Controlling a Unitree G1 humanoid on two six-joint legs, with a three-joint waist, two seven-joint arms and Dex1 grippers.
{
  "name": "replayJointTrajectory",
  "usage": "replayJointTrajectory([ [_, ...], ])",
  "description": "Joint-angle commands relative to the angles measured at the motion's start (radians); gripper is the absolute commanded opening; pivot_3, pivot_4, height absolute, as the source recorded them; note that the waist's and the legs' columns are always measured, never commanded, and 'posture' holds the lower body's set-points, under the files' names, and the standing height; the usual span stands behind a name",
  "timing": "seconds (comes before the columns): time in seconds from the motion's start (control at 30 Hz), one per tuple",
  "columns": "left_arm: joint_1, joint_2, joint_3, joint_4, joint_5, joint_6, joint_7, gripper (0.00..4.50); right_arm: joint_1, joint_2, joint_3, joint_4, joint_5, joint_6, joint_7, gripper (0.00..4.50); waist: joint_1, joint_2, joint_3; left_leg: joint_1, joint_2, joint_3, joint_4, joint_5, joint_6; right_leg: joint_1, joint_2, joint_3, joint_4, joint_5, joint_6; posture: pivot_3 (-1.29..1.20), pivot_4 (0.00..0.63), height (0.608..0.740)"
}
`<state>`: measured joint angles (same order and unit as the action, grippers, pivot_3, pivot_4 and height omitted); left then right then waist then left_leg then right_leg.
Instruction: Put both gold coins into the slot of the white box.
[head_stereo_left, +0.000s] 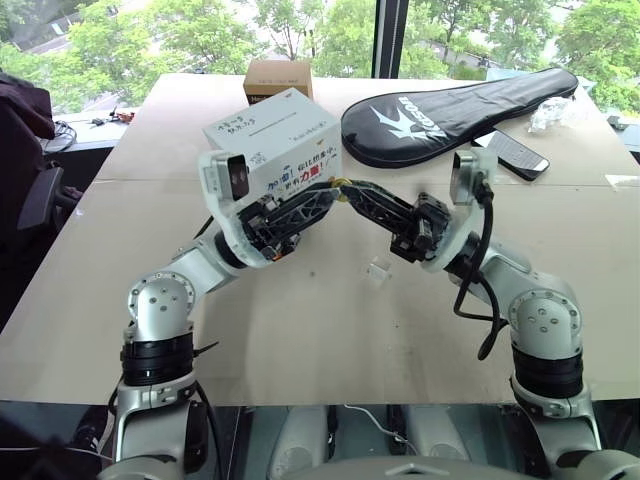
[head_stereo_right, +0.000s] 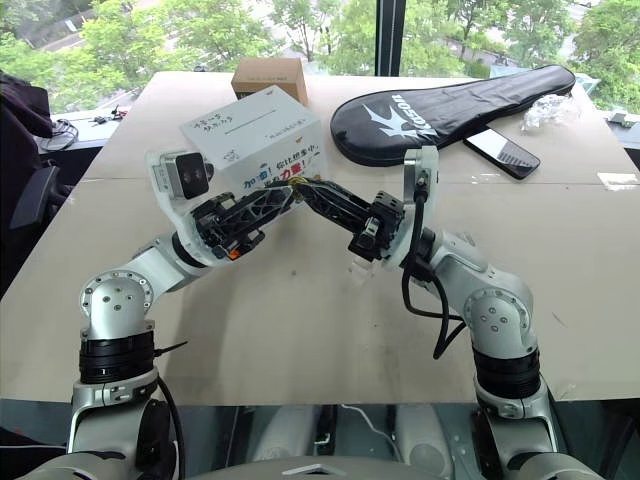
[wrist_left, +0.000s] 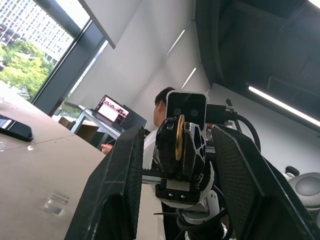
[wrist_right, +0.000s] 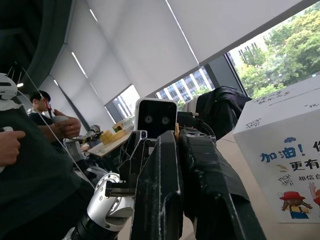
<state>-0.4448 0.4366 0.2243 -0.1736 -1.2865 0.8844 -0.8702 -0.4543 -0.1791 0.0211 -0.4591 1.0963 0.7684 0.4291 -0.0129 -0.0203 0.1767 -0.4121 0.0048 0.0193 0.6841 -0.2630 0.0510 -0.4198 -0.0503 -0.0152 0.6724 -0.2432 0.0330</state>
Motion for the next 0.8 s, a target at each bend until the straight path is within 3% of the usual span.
replayJointTrajectory([
  [0.03,-0.018,-0.002,0.001,-0.030,-0.015,-0.002,-0.013,1.65,-0.020,-0.001,-0.001,-0.047,0.022,-0.007,-0.001,0.00,0.000,0.000,0.000,0.000,0.000,0.000,0.000,0.000,0.000,0.000,0.000,0.000,0.000,0.000,0.000,0.00,0.150,0.740],
  [0.13,-0.019,-0.004,0.003,-0.031,-0.025,0.004,-0.016,0.37,-0.019,0.000,-0.005,-0.044,0.024,-0.010,-0.005,0.00,0.000,0.000,0.000,0.000,0.000,0.000,0.000,0.000,0.000,0.000,0.000,0.000,0.000,0.000,0.000,0.00,0.150,0.740],
  [0.2,-0.018,-0.004,0.006,-0.032,-0.035,0.010,-0.015,0.03,-0.019,0.000,-0.006,-0.043,0.025,-0.012,-0.008,0.00,0.000,0.000,0.000,0.000,0.000,0.000,0.000,0.000,0.000,0.000,0.000,0.000,0.000,0.000,0.000,0.00,0.150,0.740],
  [0.6,-0.018,-0.001,0.002,-0.038,-0.038,0.022,-0.007,0.03,-0.026,-0.001,-0.001,-0.033,0.028,-0.006,-0.010,0.00,0.000,0.000,0.000,0.000,0.000,0.000,0.000,0.000,0.000,0.000,0.000,0.000,-0.001,0.000,0.000,0.00,0.150,0.740],
  [0.7,-0.022,-0.005,0.000,-0.034,-0.017,0.007,0.003,0.00,-0.024,-0.012,-0.003,-0.026,0.046,0.009,0.004,1.06,0.000,0.000,0.000,0.000,0.000,0.000,0.000,0.000,0.000,0.000,0.000,0.000,-0.001,0.000,0.000,0.00,0.150,0.740],
  [0.73,-0.028,-0.014,0.004,-0.025,-0.009,-0.005,0.018,0.00,-0.021,-0.010,-0.008,-0.022,0.043,0.003,0.002,1.06,0.000,0.000,0.000,-0.001,0.000,0.000,0.000,0.000,0.000,0.000,0.000,0.000,-0.001,0.000,0.000,0.00,0.150,0.740],
  [0.8,-0.059,-0.022,0.028,0.002,0.000,-0.032,0.050,0.00,-0.011,-0.005,-0.032,-0.009,0.020,-0.017,-0.027,2.13,0.001,0.000,0.000,-0.001,0.000,0.000,0.000,0.000,0.000,0.000,0.000,0.000,-0.001,0.000,0.000,0.00,0.150,0.740],
])
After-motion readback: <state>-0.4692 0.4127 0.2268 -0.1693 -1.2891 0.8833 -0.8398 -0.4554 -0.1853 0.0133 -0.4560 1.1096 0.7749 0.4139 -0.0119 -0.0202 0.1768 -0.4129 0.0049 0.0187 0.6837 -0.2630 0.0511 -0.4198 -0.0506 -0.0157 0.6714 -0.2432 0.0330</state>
